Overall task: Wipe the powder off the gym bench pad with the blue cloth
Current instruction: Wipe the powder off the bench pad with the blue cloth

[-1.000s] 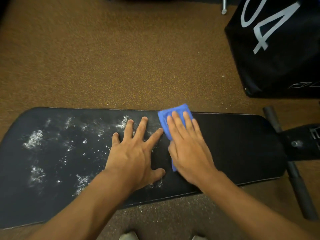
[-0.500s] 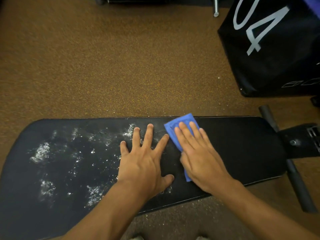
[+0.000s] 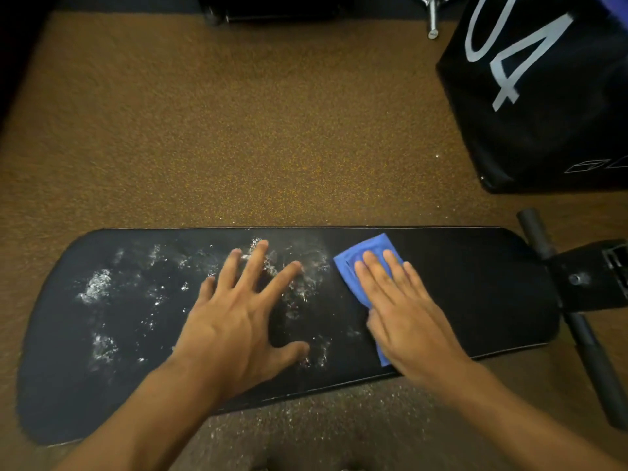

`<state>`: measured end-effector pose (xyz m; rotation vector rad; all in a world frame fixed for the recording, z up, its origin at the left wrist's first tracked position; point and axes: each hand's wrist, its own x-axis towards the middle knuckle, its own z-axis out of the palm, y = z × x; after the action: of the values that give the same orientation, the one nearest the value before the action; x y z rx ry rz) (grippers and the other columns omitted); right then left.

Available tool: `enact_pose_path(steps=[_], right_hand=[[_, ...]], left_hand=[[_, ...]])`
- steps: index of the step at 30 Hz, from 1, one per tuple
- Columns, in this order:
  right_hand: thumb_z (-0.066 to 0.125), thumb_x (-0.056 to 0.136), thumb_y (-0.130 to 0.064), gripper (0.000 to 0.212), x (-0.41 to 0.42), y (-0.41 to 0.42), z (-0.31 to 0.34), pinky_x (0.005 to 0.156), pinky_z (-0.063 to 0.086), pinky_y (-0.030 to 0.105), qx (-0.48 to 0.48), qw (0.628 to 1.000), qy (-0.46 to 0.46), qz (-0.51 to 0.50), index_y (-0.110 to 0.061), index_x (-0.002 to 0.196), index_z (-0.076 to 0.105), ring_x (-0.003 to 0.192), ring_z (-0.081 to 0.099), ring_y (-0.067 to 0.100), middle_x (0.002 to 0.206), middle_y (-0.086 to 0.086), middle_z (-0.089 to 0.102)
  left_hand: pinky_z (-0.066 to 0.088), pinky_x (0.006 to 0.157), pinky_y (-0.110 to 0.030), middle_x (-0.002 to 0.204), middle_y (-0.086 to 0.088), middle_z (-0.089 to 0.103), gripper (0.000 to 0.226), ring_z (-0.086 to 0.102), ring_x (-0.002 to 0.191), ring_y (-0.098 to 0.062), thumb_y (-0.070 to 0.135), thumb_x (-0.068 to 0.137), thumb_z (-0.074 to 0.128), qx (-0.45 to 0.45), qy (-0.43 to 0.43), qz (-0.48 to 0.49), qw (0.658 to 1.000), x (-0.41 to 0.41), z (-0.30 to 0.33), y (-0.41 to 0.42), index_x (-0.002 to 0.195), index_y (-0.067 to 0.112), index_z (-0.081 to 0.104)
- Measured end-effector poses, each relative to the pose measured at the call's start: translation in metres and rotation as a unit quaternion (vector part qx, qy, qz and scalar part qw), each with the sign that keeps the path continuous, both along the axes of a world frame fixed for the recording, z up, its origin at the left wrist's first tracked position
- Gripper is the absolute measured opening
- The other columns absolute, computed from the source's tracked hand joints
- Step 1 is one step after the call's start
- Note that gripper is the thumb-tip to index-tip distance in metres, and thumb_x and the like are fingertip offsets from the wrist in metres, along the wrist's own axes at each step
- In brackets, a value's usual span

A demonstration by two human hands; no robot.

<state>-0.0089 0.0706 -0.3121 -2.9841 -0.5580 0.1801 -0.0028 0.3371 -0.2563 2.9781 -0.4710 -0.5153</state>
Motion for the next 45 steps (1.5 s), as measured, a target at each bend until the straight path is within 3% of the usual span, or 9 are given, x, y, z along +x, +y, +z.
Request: enact_pose_path(steps=[3,6,10,14,20,26,32,38,45], right_hand=[[0.021,0.093,-0.032,0.069,0.031,-0.010,-0.004,0.125,0.009,0.048,-0.012,0.996,0.005,-0.092,-0.012,0.159,0.024,0.156,0.009,0.030,0.167,0.007,0.021],[0.021,0.090,-0.032,0.071,0.056,0.024,-0.005,0.123,0.017,0.054,-0.001,0.985,-0.014,-0.174,-0.007,0.156,0.032,0.152,0.019,0.039,0.164,0.012,0.030],[0.028,0.093,-0.027,0.067,0.009,0.049,-0.006,0.123,0.018,0.054,0.007,0.996,-0.022,-0.088,-0.007,0.157,0.028,0.154,0.015,0.036,0.165,0.009,0.026],[0.031,0.094,-0.026,0.065,-0.022,0.015,-0.003,0.123,0.014,0.050,-0.004,0.999,-0.014,-0.036,-0.010,0.158,0.028,0.155,0.013,0.030,0.166,0.008,0.026],[0.024,0.095,-0.029,0.067,0.023,0.046,-0.006,0.124,0.015,0.054,0.010,0.982,-0.034,-0.185,-0.008,0.158,0.026,0.154,0.012,0.036,0.166,0.010,0.024],[0.032,0.096,-0.026,0.066,-0.043,0.015,-0.002,0.123,0.013,0.050,-0.009,0.999,-0.002,-0.033,-0.012,0.160,0.021,0.156,0.005,0.027,0.168,0.006,0.018],[0.025,0.095,-0.030,0.066,0.009,0.036,-0.007,0.124,0.014,0.054,0.009,0.978,-0.036,-0.206,-0.009,0.158,0.027,0.154,0.013,0.035,0.166,0.010,0.026],[0.029,0.098,-0.027,0.064,-0.030,0.036,-0.003,0.125,0.012,0.050,0.002,0.999,-0.008,-0.038,-0.012,0.160,0.021,0.156,0.004,0.027,0.168,0.005,0.017],[0.024,0.096,-0.029,0.066,0.014,0.059,-0.009,0.124,0.011,0.052,0.020,0.980,-0.039,-0.193,-0.008,0.158,0.026,0.154,0.012,0.036,0.166,0.010,0.024]], left_hand=[[0.025,0.121,-0.058,0.168,0.000,-0.019,0.112,-0.004,0.155,-0.035,0.095,0.064,0.040,0.013,0.005,0.025,1.000,-0.015,0.002,0.032,0.152,0.052,-0.014],[0.033,0.117,-0.056,0.170,-0.001,-0.009,0.113,0.004,0.154,-0.035,0.096,0.061,0.040,0.024,0.013,0.036,0.999,-0.021,-0.002,0.055,0.154,0.052,-0.009],[0.041,0.111,-0.057,0.169,-0.002,0.004,0.111,0.015,0.152,-0.036,0.095,0.060,0.041,0.012,0.020,0.047,0.999,-0.021,-0.008,0.071,0.155,0.051,0.003],[0.039,0.112,-0.054,0.169,-0.001,0.002,0.111,0.010,0.151,-0.033,0.095,0.060,0.038,0.008,0.021,0.054,0.998,-0.020,-0.012,0.073,0.154,0.052,0.001],[0.040,0.110,-0.057,0.169,0.001,0.002,0.112,0.011,0.151,-0.034,0.096,0.057,0.037,0.007,0.021,0.053,0.998,-0.020,-0.016,0.074,0.154,0.052,0.003],[0.041,0.108,-0.059,0.169,0.000,0.004,0.112,0.012,0.151,-0.035,0.096,0.056,0.035,0.004,0.027,0.056,0.998,-0.020,-0.016,0.074,0.155,0.051,0.006],[0.038,0.111,-0.058,0.169,0.002,-0.004,0.112,0.007,0.152,-0.034,0.097,0.055,0.030,0.014,0.030,0.051,0.998,-0.020,-0.017,0.074,0.154,0.052,0.000],[0.039,0.111,-0.060,0.168,0.002,-0.004,0.114,0.006,0.152,-0.035,0.098,0.054,0.030,0.010,0.028,0.055,0.998,-0.019,-0.019,0.075,0.153,0.053,-0.001],[0.035,0.113,-0.061,0.168,0.001,-0.009,0.114,0.004,0.152,-0.035,0.096,0.058,0.040,0.012,0.032,0.052,0.998,-0.019,-0.020,0.076,0.153,0.051,-0.005]])
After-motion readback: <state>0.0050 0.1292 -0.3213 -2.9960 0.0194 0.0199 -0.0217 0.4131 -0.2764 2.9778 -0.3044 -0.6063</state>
